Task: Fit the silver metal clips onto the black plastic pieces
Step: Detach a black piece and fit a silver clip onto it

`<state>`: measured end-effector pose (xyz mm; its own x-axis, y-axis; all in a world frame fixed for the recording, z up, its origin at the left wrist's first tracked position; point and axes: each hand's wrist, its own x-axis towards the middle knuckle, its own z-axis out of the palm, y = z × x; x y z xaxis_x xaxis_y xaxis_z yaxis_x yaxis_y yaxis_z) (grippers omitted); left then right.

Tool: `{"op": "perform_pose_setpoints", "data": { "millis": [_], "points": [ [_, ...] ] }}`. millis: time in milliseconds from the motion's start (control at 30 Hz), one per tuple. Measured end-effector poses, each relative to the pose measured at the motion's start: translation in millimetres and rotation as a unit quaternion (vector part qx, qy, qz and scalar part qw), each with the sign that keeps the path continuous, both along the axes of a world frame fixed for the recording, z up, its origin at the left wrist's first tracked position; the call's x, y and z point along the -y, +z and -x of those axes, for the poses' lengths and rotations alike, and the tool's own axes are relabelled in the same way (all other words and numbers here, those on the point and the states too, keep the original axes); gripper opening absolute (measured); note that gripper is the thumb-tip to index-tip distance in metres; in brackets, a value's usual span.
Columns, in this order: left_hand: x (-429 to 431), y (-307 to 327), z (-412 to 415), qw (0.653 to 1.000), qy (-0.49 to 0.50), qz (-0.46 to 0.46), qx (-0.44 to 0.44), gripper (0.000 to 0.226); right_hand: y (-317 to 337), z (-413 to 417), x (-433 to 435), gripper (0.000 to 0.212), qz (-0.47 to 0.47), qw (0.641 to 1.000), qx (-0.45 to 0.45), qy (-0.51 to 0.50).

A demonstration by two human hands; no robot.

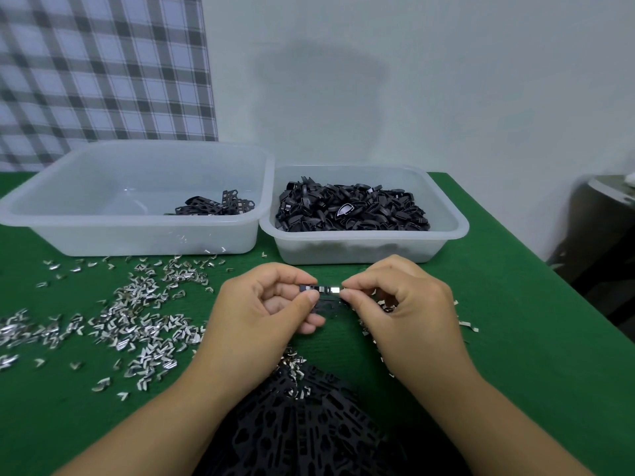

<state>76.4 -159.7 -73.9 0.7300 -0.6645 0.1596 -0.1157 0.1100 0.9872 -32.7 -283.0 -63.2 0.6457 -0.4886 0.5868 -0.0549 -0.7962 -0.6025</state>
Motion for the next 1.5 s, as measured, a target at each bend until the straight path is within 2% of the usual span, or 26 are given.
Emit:
{"op": "perform_pose_setpoints", "data": {
  "millis": [267, 533, 700, 800, 1033, 1167, 1233, 1333, 1500],
  "points": [
    [0, 0, -1, 1.000, 0.001, 0.005, -0.003, 0.017, 0, -1, 0, 0.009, -0.025, 0.999, -0.032, 0.010],
    [1, -2, -2, 1.000, -0.017, 0.013, -0.005, 0.024, 1, -2, 1, 0.012, -0.097, 0.992, -0.080, 0.030],
    [1, -2, -3, 1.000, -0.011, 0.025, -0.008, 0.031, 1, -4, 1, 0.013, -0.170, 0.983, -0.064, 0.031],
    [0, -1, -2, 0.999, -0.011, 0.032, -0.007, 0.034, 1, -7, 0, 0.013, -0.175, 0.982, -0.063, 0.023],
    [0, 1, -3, 0.999, 0.018, 0.044, -0.021, 0.027, 6, -18, -7, 0.012, -0.125, 0.990, -0.069, 0.009],
    [0, 0, -10, 0.993, 0.078, 0.067, -0.055, 0.026, 11, -14, -12, 0.019, -0.028, 0.997, -0.073, 0.016],
    [-1, -1, -15, 0.987, 0.088, 0.085, -0.100, 0.025, 14, -12, -15, 0.016, 0.005, 0.989, -0.130, 0.074],
    [-2, -1, -17, 0.982, 0.086, 0.100, -0.134, 0.025, 15, -11, -20, 0.019, 0.025, 0.956, -0.239, 0.168],
    [-1, -1, -17, 0.981, 0.090, 0.103, -0.137, 0.025, 12, -14, -22, 0.026, 0.054, 0.930, -0.289, 0.219]
  ]
}}
